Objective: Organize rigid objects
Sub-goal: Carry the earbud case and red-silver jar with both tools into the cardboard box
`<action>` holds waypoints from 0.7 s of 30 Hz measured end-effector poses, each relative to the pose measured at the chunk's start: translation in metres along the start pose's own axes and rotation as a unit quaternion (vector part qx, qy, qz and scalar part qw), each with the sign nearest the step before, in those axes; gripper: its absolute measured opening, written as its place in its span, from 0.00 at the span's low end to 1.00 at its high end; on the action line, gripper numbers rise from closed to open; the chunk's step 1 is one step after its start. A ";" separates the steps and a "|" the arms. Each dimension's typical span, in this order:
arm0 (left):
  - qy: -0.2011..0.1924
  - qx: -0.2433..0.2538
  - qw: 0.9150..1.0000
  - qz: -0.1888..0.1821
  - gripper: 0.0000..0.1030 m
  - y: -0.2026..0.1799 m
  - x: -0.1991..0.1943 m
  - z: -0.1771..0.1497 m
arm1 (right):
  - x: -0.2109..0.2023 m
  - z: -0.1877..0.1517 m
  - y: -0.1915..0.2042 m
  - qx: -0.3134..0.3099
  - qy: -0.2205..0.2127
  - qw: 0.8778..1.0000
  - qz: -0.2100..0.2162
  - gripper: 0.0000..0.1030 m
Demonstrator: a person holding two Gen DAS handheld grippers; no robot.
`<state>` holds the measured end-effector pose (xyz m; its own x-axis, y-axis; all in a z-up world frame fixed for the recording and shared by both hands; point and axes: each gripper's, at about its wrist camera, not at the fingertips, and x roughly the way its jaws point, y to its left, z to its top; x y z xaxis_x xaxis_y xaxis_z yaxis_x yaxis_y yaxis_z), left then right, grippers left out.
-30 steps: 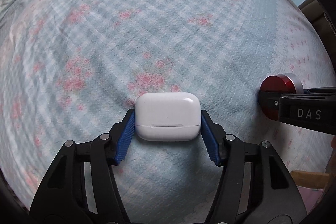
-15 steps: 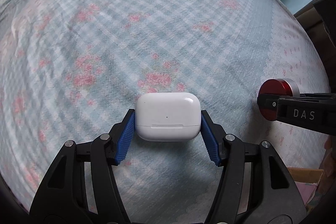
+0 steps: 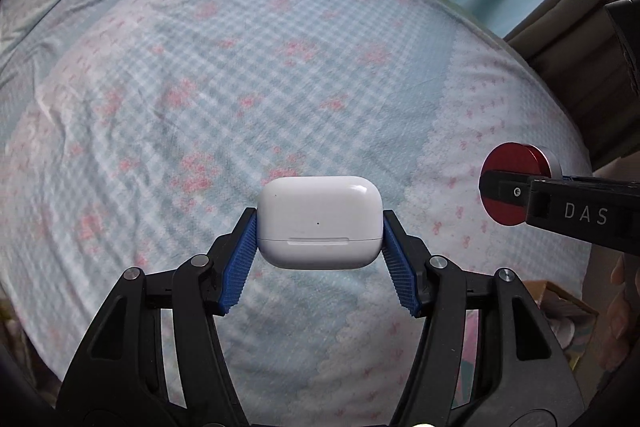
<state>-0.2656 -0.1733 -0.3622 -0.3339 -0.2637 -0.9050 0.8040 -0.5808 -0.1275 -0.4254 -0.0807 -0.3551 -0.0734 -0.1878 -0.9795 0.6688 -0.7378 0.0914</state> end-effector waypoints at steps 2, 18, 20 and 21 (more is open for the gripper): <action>-0.004 0.017 1.000 -0.010 0.55 -0.008 -0.024 0.002 | -0.016 -0.008 0.004 0.017 -0.011 1.000 0.007 0.37; -0.068 0.161 0.980 -0.091 0.55 -0.126 -0.178 -0.020 | -0.174 -0.109 -0.056 0.130 -0.111 0.985 -0.008 0.37; -0.068 0.176 0.976 -0.106 0.55 -0.143 -0.187 -0.029 | -0.186 -0.125 -0.068 0.145 -0.120 0.982 -0.012 0.37; -0.067 0.183 0.974 -0.113 0.55 -0.151 -0.191 -0.034 | -0.192 -0.134 -0.075 0.153 -0.124 0.980 -0.015 0.37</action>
<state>-0.3064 -0.0096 -0.1842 -0.5625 -0.1812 -0.8067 0.4822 -0.8645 -0.1420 -0.3624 0.0981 -0.1978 -0.2935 -0.2869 -0.9119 0.4131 -0.8983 0.1497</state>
